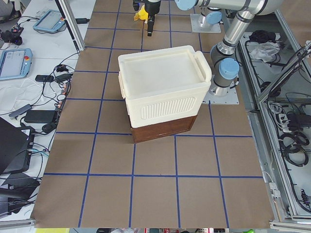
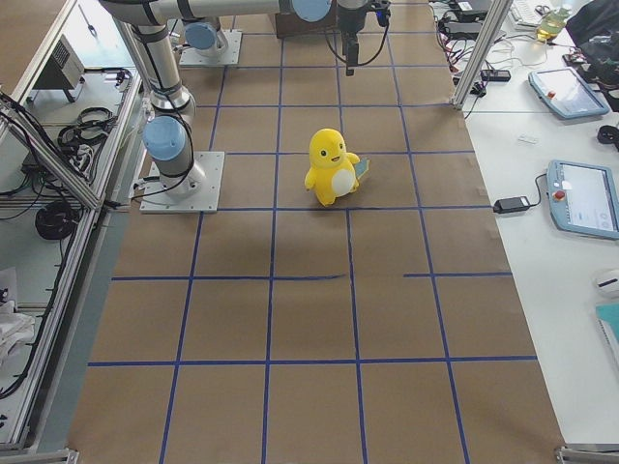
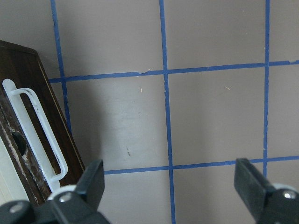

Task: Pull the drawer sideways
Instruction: 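Move the left gripper down toward the white drawer handle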

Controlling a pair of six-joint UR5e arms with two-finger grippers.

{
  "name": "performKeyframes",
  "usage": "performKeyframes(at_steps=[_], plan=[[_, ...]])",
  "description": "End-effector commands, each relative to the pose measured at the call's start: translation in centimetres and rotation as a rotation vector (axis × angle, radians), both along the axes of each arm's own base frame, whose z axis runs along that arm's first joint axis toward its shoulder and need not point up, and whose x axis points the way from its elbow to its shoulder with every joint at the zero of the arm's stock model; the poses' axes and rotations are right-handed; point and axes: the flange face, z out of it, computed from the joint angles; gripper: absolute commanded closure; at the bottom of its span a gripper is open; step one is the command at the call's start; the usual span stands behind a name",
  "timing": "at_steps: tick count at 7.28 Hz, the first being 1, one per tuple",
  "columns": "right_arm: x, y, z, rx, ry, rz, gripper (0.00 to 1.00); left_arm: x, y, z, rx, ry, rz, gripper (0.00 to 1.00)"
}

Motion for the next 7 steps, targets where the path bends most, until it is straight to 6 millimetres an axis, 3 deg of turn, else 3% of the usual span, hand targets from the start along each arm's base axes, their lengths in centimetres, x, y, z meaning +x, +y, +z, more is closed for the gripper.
performKeyframes(at_steps=[1, 4, 5, 6, 7], plan=[[0.0, 0.0, 0.0, 0.0, 0.0, 0.0, 0.0, 0.0, -0.1, -0.1, 0.003, 0.007, 0.055, 0.0], [0.0, 0.0, 0.0, 0.0, 0.0, 0.0, 0.0, 0.2, -0.5, -0.6, 0.004, -0.003, 0.145, 0.0], [0.0, 0.0, 0.0, 0.0, 0.0, 0.0, 0.0, 0.5, -0.3, -0.1, -0.003, -0.077, 0.171, 0.0], [0.0, 0.0, 0.0, 0.0, 0.0, 0.0, 0.0, -0.6, -0.1, -1.2, 0.015, -0.181, 0.165, 0.0], [0.0, 0.0, 0.0, 0.0, 0.0, 0.0, 0.0, -3.7, -0.5, -3.2, 0.025, -0.199, 0.231, 0.0]])
